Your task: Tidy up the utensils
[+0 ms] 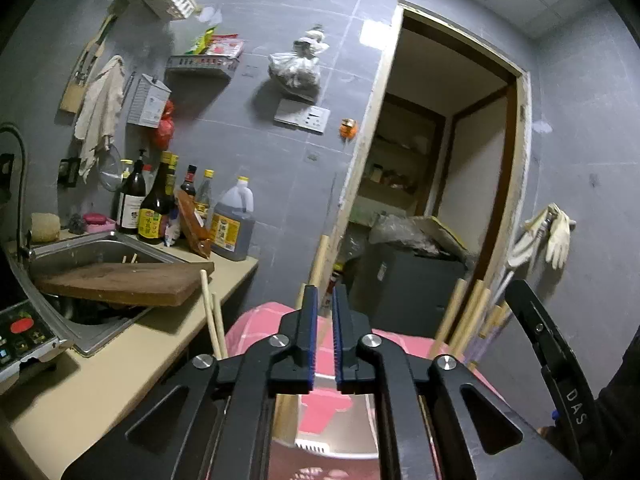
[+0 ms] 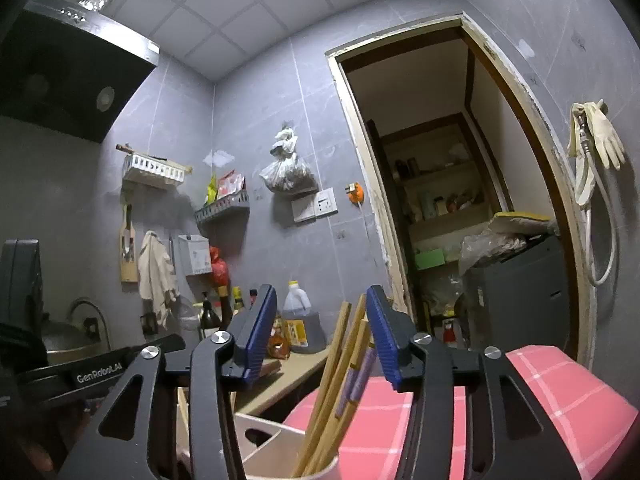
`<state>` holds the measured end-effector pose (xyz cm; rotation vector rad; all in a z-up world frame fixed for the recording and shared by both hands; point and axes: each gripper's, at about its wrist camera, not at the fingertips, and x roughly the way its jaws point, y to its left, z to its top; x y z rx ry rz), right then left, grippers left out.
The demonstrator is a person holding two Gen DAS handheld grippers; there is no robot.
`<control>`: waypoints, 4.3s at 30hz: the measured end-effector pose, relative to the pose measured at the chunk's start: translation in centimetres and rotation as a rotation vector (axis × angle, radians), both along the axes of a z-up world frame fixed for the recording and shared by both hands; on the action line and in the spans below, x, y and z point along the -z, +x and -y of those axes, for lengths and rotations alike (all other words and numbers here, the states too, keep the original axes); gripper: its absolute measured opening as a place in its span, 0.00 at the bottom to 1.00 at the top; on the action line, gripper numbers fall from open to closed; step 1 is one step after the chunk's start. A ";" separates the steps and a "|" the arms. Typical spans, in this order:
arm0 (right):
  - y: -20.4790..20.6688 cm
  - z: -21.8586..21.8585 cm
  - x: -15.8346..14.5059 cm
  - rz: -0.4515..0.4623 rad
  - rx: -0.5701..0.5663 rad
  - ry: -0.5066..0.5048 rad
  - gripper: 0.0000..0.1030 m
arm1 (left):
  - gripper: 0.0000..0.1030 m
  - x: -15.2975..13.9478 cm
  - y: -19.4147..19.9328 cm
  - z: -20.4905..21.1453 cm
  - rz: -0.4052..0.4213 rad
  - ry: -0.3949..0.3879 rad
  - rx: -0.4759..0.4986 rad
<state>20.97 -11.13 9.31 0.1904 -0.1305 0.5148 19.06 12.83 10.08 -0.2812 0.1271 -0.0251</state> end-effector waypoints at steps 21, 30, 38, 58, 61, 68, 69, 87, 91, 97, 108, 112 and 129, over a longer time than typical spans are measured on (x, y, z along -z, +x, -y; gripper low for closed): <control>-8.0 7.5 0.0 -0.202 0.048 -0.114 0.77 | 0.71 1.0 -6.8 5.0 -0.101 0.095 0.076; -11.4 10.0 -0.1 -0.251 0.096 -0.125 0.91 | 0.82 2.3 -9.3 6.5 -0.130 0.108 0.097; -14.9 11.3 0.5 -0.256 0.153 -0.164 1.00 | 0.94 3.1 -12.6 7.1 -0.117 0.129 0.076; -19.3 11.8 3.9 -0.229 0.298 -0.250 1.00 | 0.98 7.2 -18.8 8.5 -0.080 0.204 -0.045; -19.4 11.7 4.2 -0.228 0.305 -0.259 1.00 | 0.98 7.6 -19.1 8.6 -0.076 0.220 -0.050; -19.3 11.9 4.4 -0.240 0.308 -0.252 1.00 | 0.98 7.8 -19.2 8.7 -0.072 0.224 -0.049; -19.3 12.0 4.4 -0.240 0.308 -0.251 1.00 | 0.98 7.8 -19.2 8.7 -0.073 0.224 -0.048; -19.3 11.9 4.4 -0.241 0.308 -0.250 1.00 | 0.98 7.8 -19.2 8.8 -0.072 0.225 -0.048; -19.4 11.9 4.4 -0.242 0.308 -0.250 1.00 | 0.98 7.8 -19.2 8.8 -0.072 0.225 -0.048; -19.4 11.9 4.5 -0.242 0.308 -0.250 1.00 | 0.98 7.8 -19.2 8.8 -0.072 0.225 -0.048; -19.4 11.8 4.5 -0.242 0.308 -0.249 1.00 | 0.98 7.8 -19.1 8.8 -0.072 0.225 -0.049; -19.4 11.8 4.5 -0.243 0.308 -0.248 1.00 | 0.98 7.8 -19.1 8.8 -0.071 0.225 -0.049; -19.5 11.8 4.5 -0.244 0.309 -0.246 1.00 | 0.98 7.8 -19.1 8.9 -0.072 0.227 -0.050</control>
